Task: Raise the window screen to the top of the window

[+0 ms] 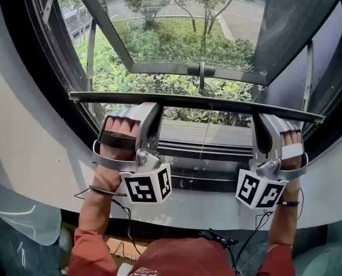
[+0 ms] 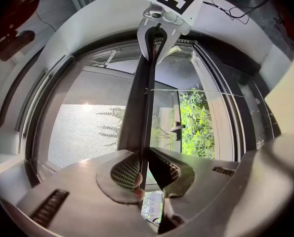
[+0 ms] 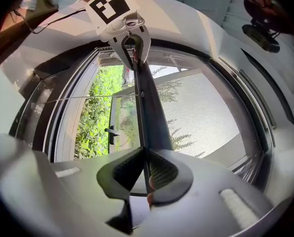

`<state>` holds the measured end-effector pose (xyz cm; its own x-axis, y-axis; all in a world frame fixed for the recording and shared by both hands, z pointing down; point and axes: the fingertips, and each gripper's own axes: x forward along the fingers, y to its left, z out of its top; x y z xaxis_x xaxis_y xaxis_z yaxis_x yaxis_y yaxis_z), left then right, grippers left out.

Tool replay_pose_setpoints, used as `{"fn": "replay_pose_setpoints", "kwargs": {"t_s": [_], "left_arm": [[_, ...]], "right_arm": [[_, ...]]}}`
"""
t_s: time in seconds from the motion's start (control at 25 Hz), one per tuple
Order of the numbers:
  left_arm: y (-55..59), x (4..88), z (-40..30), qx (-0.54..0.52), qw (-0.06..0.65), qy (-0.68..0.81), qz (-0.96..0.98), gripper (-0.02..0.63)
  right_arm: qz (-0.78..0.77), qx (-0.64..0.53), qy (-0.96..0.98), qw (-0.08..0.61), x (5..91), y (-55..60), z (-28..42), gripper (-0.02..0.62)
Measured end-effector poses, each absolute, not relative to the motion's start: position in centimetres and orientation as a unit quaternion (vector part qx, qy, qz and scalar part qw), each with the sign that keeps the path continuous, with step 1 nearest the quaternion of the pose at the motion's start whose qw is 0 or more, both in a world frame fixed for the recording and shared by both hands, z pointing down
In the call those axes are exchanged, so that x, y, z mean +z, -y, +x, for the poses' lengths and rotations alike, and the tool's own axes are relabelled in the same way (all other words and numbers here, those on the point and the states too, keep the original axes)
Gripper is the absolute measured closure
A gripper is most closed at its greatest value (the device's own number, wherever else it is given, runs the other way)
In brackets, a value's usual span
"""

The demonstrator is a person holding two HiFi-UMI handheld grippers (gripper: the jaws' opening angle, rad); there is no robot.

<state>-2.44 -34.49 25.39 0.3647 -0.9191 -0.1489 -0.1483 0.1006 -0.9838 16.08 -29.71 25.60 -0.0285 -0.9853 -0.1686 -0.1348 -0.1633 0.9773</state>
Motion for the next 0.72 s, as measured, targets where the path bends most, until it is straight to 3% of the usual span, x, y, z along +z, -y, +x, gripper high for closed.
{"fn": "replay_pose_setpoints", "kwargs": {"t_s": [0.72], "left_arm": [[35.0, 17.4, -2.2, -0.339, 0.629, -0.479, -0.510, 0.548]], "right_arm": [[0.574, -0.566, 0.413, 0.423, 17.7, 30.2, 16.2, 0.551]]}}
